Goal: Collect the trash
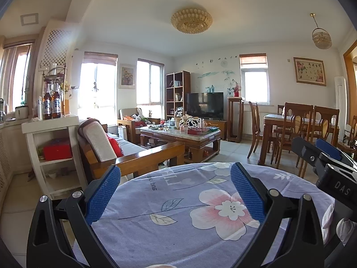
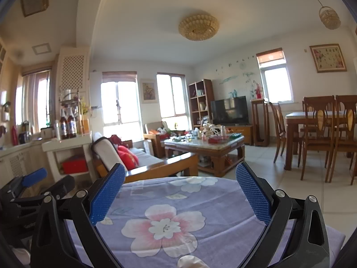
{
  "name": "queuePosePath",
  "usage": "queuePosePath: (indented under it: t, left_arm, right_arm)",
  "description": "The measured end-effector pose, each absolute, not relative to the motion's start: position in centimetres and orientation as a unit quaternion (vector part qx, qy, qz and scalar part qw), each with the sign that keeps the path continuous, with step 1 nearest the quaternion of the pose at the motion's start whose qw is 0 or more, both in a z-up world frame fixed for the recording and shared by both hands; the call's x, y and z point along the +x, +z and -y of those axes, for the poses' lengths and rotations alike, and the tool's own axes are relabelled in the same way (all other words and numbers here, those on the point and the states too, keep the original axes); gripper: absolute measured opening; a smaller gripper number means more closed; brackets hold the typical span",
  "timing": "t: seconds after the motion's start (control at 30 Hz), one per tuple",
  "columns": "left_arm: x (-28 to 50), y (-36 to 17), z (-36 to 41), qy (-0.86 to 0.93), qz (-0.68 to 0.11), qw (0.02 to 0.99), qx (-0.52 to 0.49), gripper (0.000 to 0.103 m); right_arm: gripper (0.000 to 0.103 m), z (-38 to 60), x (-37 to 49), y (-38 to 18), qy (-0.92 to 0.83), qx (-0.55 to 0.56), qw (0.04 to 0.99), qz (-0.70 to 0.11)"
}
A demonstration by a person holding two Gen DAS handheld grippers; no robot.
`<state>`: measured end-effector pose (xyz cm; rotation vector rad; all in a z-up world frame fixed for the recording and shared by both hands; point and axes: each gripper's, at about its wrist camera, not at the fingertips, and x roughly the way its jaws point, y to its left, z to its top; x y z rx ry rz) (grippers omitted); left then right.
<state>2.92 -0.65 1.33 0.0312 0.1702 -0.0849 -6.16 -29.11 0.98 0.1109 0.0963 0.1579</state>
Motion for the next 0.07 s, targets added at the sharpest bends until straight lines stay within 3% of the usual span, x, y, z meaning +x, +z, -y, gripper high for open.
queuePosePath:
  t: [0.07]
  left_arm:
    - [3.02, 1.29, 0.71, -0.043, -0.088, 0.995, 0.017, 0.098]
  right_arm:
    - [0.098, 29.13, -6.15, 0.97, 0.079, 0.056, 0.994, -0.049]
